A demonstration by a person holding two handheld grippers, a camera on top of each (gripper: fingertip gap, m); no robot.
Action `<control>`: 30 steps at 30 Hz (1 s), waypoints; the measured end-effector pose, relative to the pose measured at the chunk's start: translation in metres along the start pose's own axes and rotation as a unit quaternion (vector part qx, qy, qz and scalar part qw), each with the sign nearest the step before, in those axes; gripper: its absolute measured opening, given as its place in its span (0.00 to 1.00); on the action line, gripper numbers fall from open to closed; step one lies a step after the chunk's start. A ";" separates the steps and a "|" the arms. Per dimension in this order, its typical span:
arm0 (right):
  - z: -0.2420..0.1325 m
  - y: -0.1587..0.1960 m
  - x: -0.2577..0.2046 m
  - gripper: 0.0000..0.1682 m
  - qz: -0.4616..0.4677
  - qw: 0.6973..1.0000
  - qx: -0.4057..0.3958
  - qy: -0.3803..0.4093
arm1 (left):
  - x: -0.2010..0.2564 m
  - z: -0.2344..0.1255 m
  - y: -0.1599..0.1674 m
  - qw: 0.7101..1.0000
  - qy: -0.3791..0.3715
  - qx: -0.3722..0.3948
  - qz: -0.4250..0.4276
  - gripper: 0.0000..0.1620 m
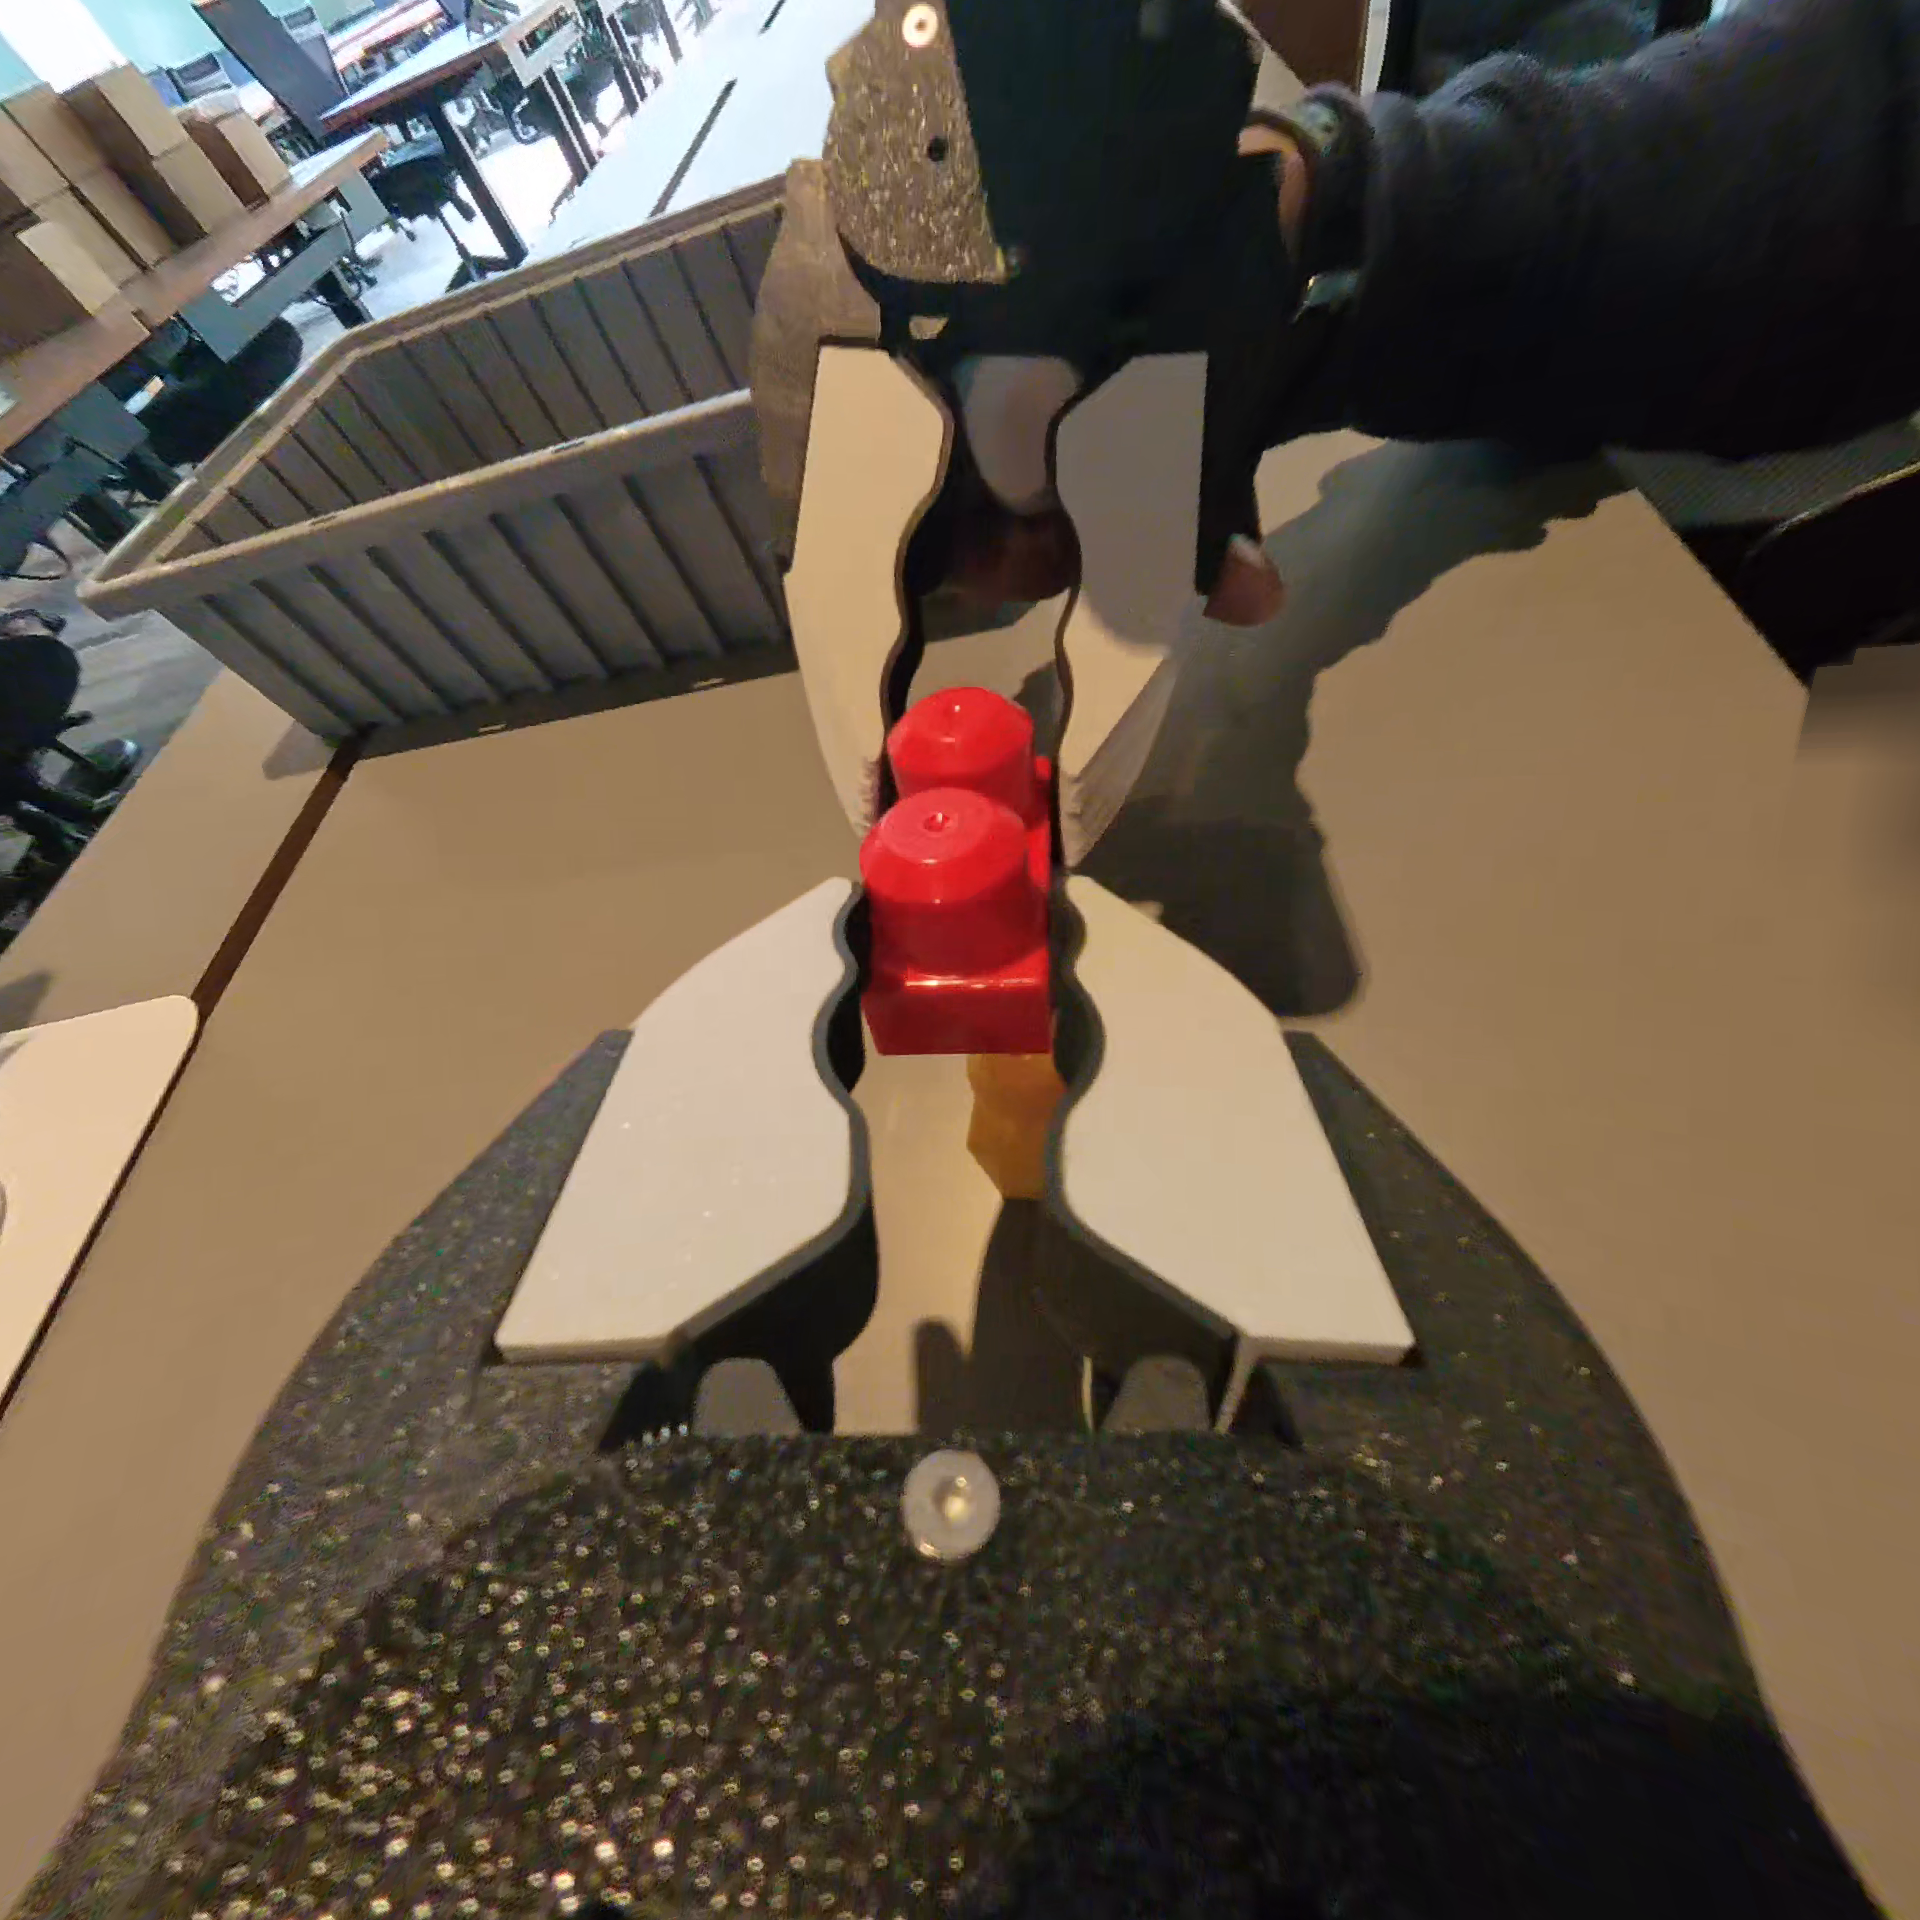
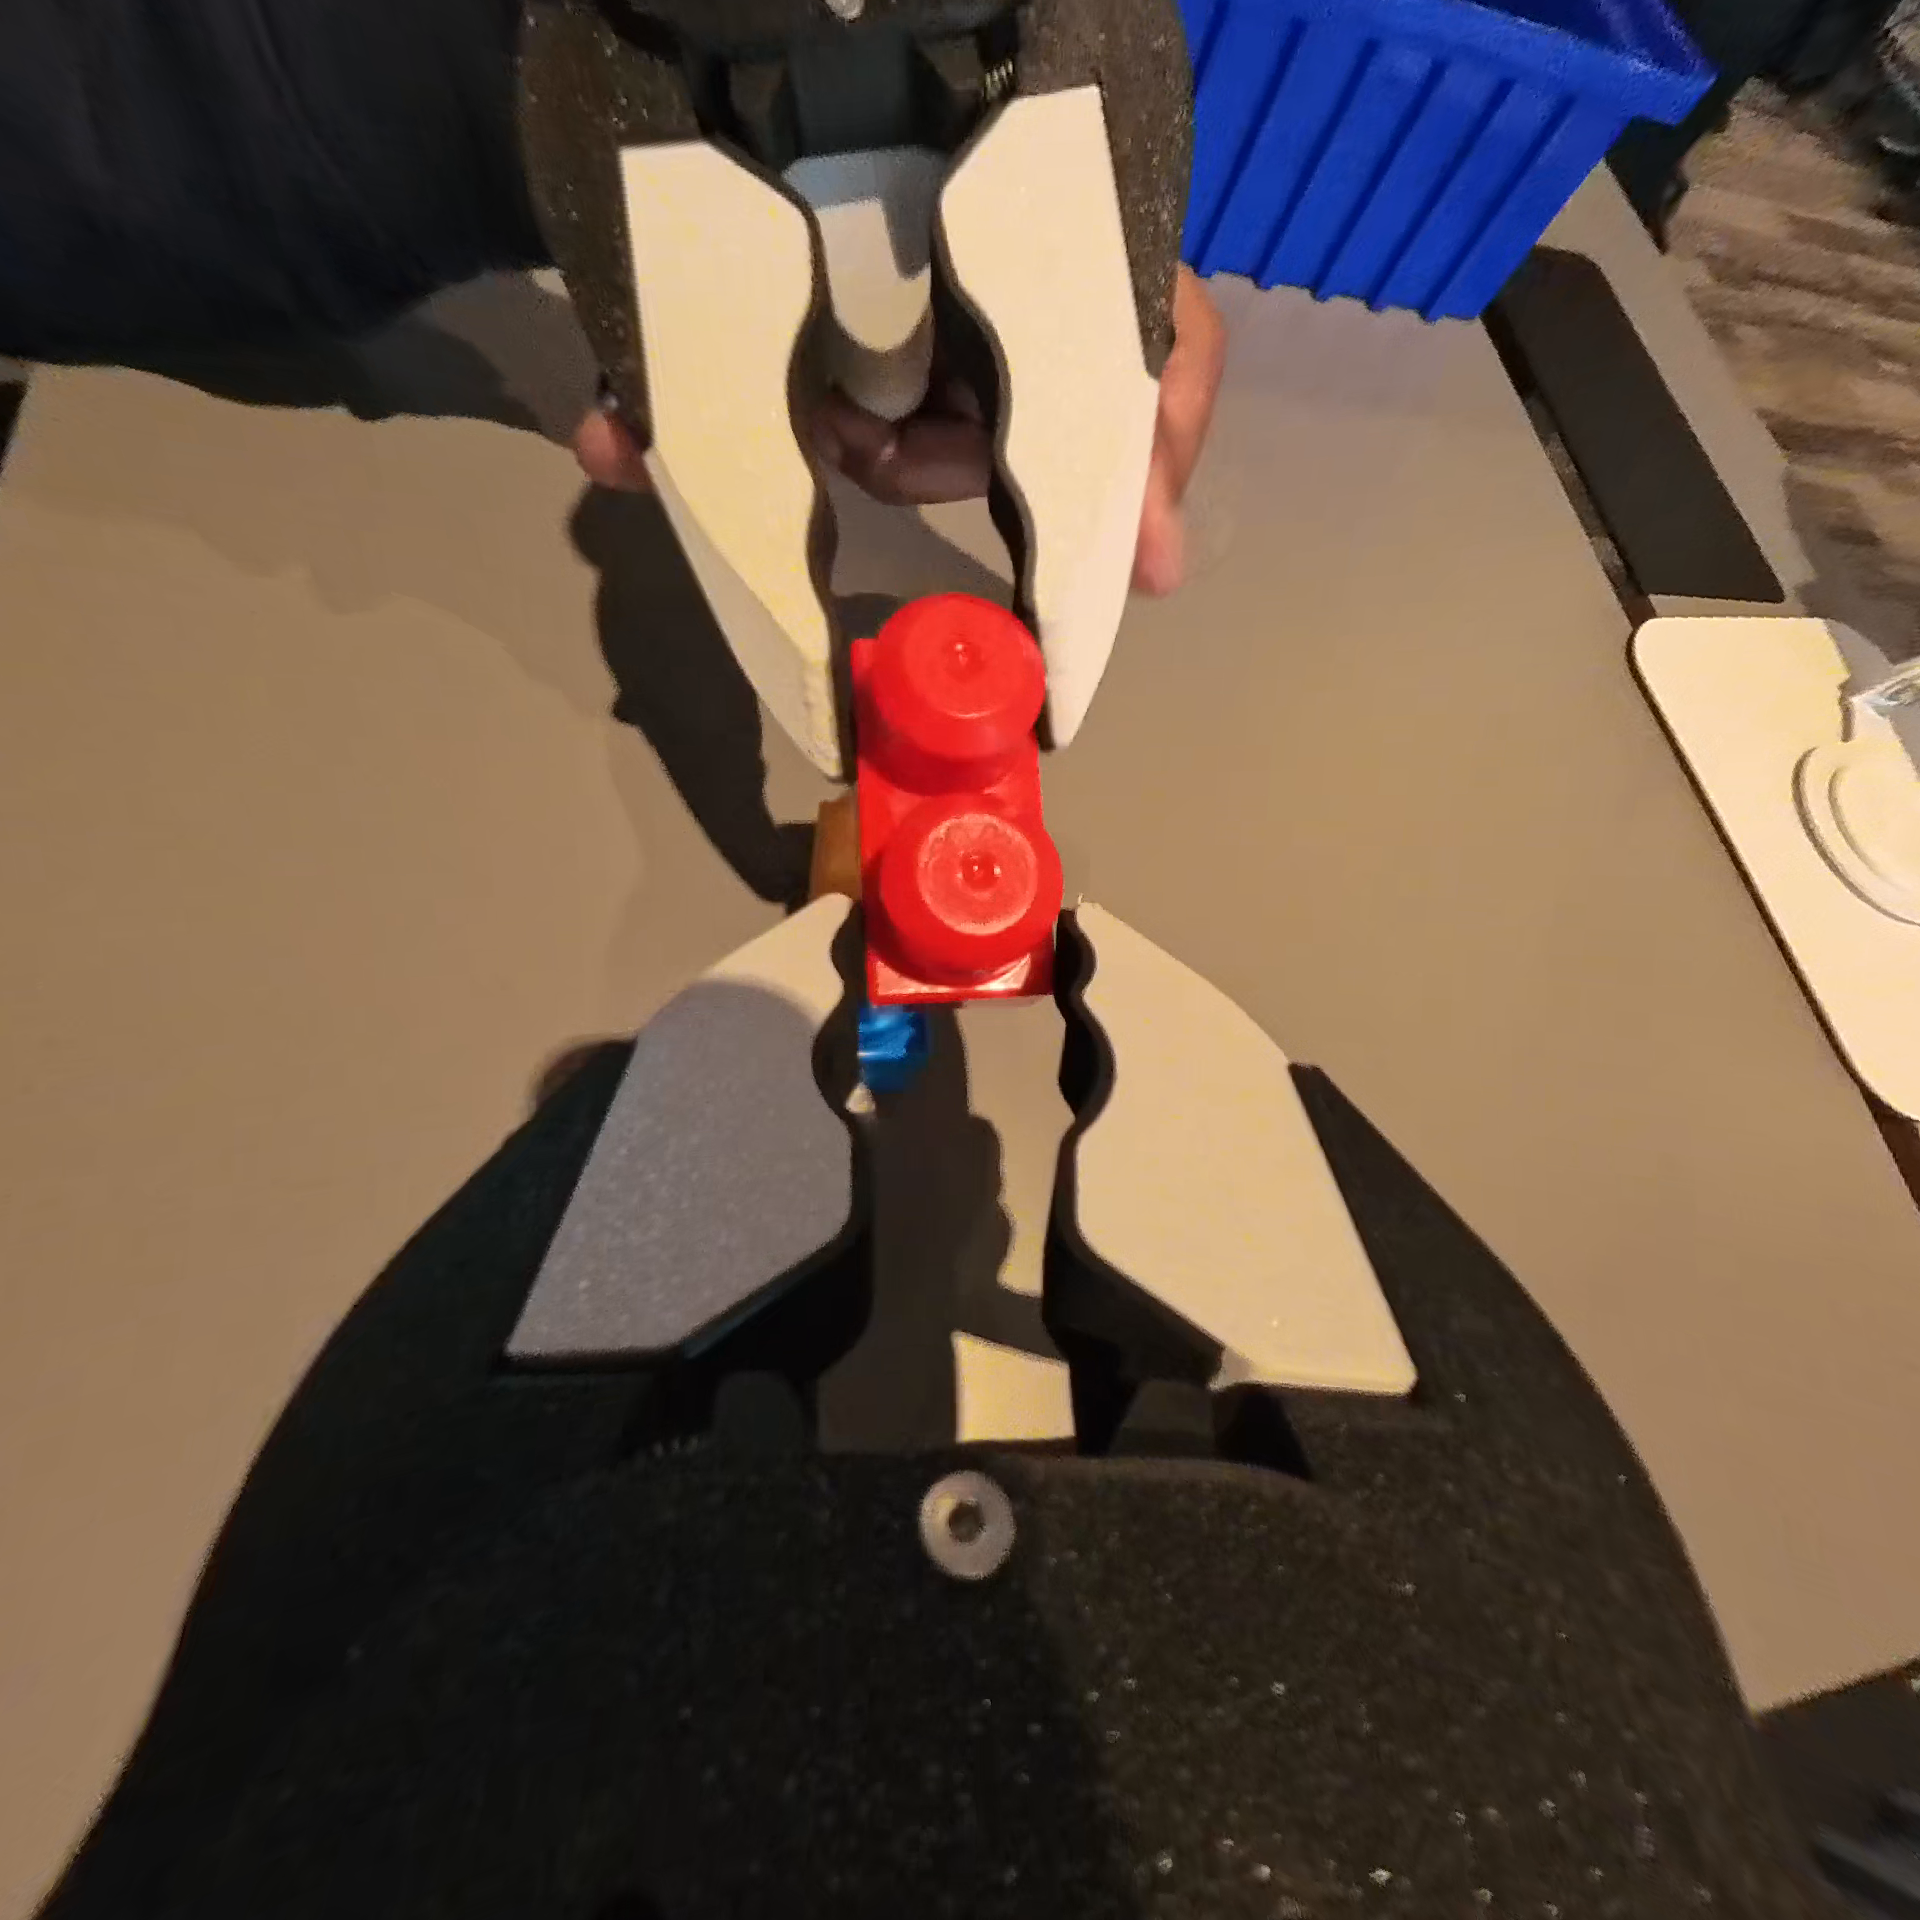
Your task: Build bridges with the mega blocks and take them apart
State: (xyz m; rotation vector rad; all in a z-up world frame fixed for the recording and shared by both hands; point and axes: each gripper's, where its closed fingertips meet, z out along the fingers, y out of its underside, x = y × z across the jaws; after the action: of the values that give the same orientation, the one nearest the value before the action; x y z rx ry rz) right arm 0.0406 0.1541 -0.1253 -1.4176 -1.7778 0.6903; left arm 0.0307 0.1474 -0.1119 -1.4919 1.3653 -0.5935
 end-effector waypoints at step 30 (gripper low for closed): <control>0.026 0.051 -0.023 0.26 0.028 0.996 -0.074 -0.037 | 0.016 0.010 0.037 0.997 0.032 -0.004 -0.070 0.20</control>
State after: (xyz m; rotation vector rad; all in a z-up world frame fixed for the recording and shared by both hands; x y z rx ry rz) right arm 0.0510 0.1453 -0.1857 -1.5623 -1.8857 0.6588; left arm 0.0264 0.1406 -0.1522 -1.5972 1.3199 -0.7309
